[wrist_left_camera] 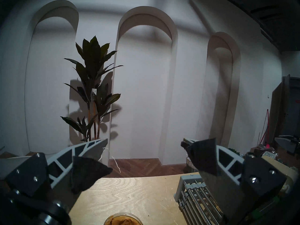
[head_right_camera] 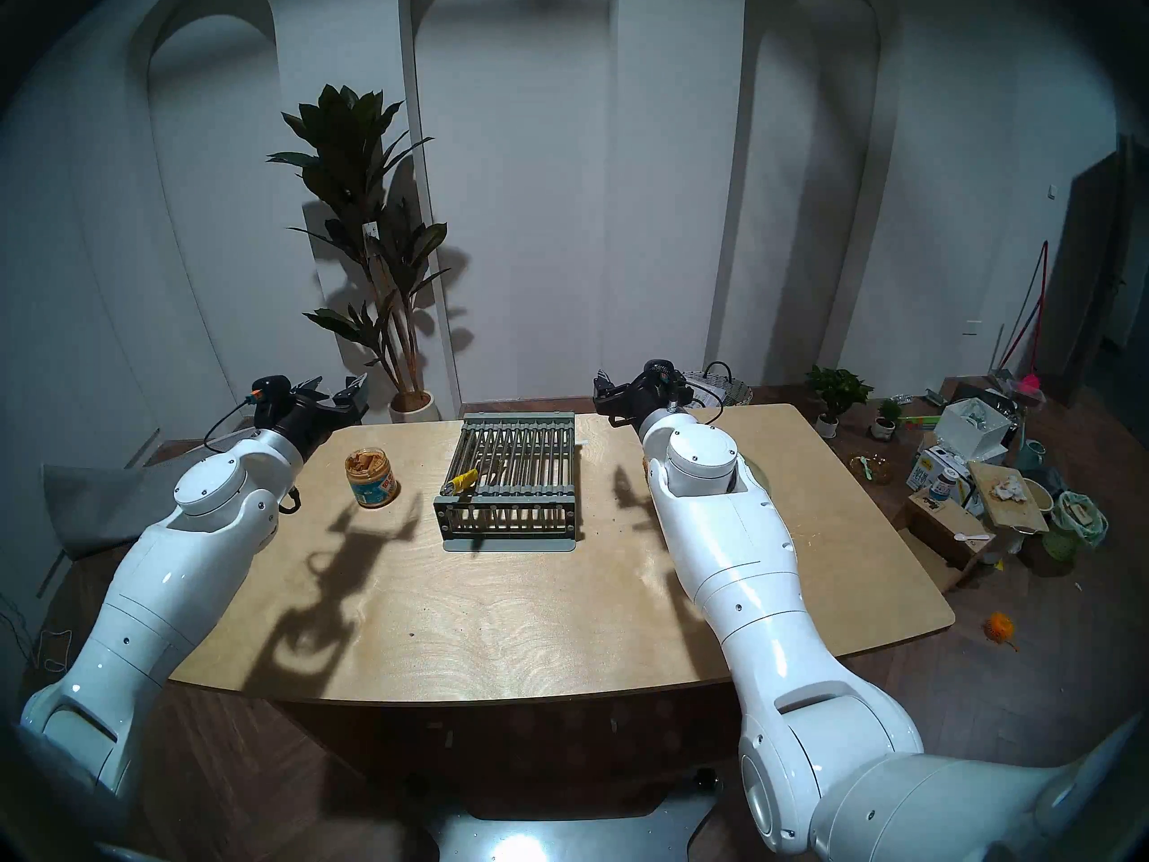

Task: Spread peanut butter over the slice of bread with the knife

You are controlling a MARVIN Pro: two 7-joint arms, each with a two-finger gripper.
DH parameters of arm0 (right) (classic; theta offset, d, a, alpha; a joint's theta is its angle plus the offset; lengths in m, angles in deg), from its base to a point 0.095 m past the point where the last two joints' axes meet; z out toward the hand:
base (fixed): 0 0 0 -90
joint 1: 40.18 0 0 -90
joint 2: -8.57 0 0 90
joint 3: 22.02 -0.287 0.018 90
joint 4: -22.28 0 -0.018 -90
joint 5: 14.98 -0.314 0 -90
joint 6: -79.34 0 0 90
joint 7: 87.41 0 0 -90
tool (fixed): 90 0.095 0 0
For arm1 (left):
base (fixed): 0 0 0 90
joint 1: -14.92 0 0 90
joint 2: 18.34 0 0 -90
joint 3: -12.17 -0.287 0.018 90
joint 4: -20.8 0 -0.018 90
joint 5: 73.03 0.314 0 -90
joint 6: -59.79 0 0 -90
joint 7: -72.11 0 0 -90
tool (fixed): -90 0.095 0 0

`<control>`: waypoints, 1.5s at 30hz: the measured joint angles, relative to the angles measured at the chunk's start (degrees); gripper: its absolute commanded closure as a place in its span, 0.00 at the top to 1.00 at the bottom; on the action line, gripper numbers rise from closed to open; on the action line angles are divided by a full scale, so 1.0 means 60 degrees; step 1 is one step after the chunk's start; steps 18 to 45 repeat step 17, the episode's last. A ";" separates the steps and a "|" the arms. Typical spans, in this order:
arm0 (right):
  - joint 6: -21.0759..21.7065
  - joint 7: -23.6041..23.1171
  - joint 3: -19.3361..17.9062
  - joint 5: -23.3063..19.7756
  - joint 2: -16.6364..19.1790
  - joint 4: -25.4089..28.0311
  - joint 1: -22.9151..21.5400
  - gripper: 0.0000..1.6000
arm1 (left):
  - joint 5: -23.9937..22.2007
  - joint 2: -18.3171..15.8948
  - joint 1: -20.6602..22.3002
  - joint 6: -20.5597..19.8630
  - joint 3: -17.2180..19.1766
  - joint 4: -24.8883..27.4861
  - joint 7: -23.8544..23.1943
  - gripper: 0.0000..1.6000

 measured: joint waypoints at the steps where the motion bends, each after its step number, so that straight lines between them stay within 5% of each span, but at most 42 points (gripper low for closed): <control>1: -0.0016 -0.0009 -0.0008 -0.0015 -0.0006 -0.0013 -0.0009 1.00 | 0.0024 0.0004 0.0009 -0.0004 -0.0020 -0.0002 0.0029 1.00; 45: -0.0151 -0.0086 -0.0059 -0.0092 -0.0063 -0.0102 -0.0104 1.00 | 0.0165 -0.0043 0.0090 -0.0018 -0.0031 -0.0010 0.0221 1.00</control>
